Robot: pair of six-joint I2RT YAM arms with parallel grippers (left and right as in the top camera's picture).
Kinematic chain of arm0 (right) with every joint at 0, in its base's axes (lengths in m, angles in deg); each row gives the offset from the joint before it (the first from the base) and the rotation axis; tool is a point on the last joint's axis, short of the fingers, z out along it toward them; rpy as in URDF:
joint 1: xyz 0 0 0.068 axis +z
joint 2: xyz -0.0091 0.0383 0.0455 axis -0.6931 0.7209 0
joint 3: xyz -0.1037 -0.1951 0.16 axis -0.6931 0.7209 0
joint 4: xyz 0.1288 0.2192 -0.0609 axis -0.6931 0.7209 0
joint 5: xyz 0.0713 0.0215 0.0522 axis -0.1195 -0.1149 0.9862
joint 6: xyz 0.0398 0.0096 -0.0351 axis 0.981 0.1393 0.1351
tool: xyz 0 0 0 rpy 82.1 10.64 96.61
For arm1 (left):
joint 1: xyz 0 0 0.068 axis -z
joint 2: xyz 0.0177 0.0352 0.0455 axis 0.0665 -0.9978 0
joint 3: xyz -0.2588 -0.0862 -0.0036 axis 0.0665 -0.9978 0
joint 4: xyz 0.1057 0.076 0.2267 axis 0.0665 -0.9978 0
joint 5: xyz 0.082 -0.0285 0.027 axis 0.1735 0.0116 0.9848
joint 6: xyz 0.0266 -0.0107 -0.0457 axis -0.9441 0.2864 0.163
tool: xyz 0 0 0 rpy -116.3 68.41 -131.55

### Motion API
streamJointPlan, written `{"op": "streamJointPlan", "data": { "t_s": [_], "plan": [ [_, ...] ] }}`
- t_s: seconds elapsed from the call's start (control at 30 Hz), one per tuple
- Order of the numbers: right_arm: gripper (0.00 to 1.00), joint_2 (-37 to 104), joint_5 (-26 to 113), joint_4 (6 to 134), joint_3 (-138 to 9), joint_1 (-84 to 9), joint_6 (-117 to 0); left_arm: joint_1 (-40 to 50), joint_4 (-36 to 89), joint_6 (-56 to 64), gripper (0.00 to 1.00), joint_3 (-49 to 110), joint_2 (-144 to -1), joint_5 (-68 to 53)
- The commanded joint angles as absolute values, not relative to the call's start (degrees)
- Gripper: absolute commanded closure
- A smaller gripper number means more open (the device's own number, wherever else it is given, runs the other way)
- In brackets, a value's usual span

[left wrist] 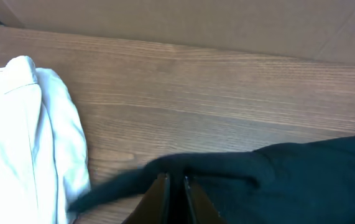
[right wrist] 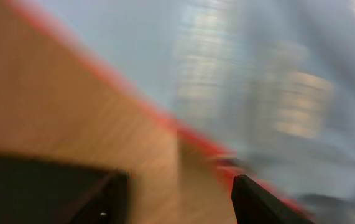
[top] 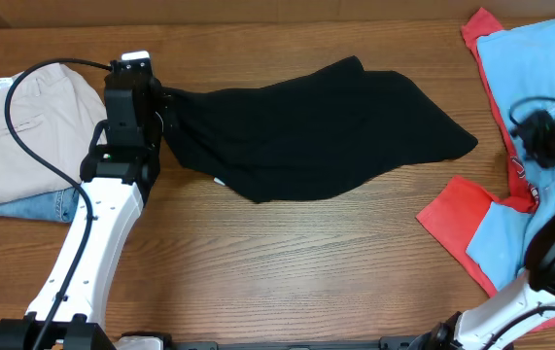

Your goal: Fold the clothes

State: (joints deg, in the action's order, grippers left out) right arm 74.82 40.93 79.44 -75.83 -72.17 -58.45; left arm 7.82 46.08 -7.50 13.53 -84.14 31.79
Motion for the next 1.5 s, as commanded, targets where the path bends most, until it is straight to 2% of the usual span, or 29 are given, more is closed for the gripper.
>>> {"op": "streamJointPlan", "data": {
  "t_s": [0.0,0.37,0.6,0.9,0.97,1.07,1.1,1.37,1.47],
  "plan": [
    [0.39,70.80,46.79,80.10,-79.22,-65.15,-63.32,7.56,47.15,-8.81,0.89,14.03,-86.66,32.87],
    [0.38,76.98,46.39,79.23,-78.87,-45.24,-66.25,7.32,50.67,-8.83,0.89,14.03,-92.62,33.11],
    [0.38,82.16,46.46,71.90,-78.89,-38.97,-66.25,6.62,51.00,-9.64,0.89,14.03,-92.62,33.06],
    [0.39,83.93,46.42,69.22,-78.83,-35.38,-66.25,6.62,50.89,-9.62,0.89,14.03,-92.62,33.02],
    [0.43,84.41,46.44,69.41,-78.83,-35.21,-66.23,6.62,50.83,-9.62,0.89,14.03,-92.62,33.04],
    [0.62,85.53,46.39,70.18,-78.79,-35.21,-66.23,6.62,50.69,-9.64,0.88,14.03,-92.62,33.04],
    [0.65,85.96,46.39,70.44,-78.79,-35.21,-66.23,6.62,50.63,-9.62,0.88,14.03,-92.62,33.04],
    [0.68,86.36,45.35,71.25,-78.79,-35.25,-66.25,6.62,49.58,-9.64,0.87,14.03,-92.62,33.04],
    [0.91,86.36,45.37,71.25,-78.79,-35.25,-66.23,6.62,49.56,-9.64,0.87,14.03,-92.62,33.04]
  ]
}}
